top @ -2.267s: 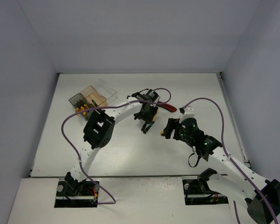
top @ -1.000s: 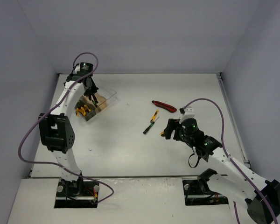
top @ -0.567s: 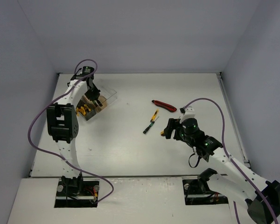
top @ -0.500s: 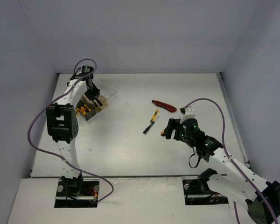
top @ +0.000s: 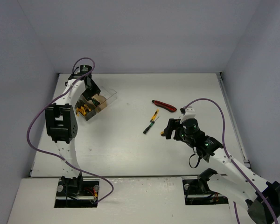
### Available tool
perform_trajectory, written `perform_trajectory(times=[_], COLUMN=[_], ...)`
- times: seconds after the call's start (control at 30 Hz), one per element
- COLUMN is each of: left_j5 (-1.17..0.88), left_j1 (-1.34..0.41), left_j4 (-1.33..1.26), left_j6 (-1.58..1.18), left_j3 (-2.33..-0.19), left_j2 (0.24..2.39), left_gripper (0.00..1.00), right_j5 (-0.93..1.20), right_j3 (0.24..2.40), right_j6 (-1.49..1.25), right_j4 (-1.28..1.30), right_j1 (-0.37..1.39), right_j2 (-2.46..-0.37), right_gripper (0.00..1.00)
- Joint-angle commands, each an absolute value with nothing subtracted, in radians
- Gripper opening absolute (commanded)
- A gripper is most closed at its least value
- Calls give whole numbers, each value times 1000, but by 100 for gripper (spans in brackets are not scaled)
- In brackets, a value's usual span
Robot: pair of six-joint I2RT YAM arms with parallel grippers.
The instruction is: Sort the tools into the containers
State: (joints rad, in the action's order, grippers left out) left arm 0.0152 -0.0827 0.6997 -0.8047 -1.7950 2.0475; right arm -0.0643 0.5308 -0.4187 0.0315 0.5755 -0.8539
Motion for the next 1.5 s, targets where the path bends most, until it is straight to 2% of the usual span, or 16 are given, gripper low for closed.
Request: perform_trajectory(times=[0.0,0.27,0.5,0.67,1.0,1.03,1.1,1.27,1.3,1.47], left_j5=[0,-43,-34,-21,46,50,61,104,108,94], left_j1=[-168,-505,-740,-832,-841,-840,-840,-841,-841,-841], left_j4=[675,676,678,682,696,695,694,693,693,692], left_j6=[-700,-485,-423,-385,-403,-404,-408,-406,-402,-374], left_j3=[-1841,-1748,-1669,-1733,-1796,-1796,-1791,-1758,-1750,-1712], left_j2=[1901,1803,1912,2030,2190,2198,2197,2148,2127,1992], left_gripper=[43,48,49,49,49,47,38,4,0,0], right_j5=[-78,-88,-105,-99,-90,-89,-87,-93,-93,-91], right_j3=[532,532,520,520,517,518,517,517,518,520], right_j6=[-423,-427,-443,-448,-457,-457,-457,-457,-457,-457], right_j4=[-5,-5,-5,-5,-5,-5,-4,-5,-5,-4], right_j1=[569,569,569,569,569,569,569,569,569,569], right_j2=[-844,-834,-795,-807,-798,-802,-802,-802,-805,-809], right_gripper=[76,76,76,76,76,76,76,76,76,76])
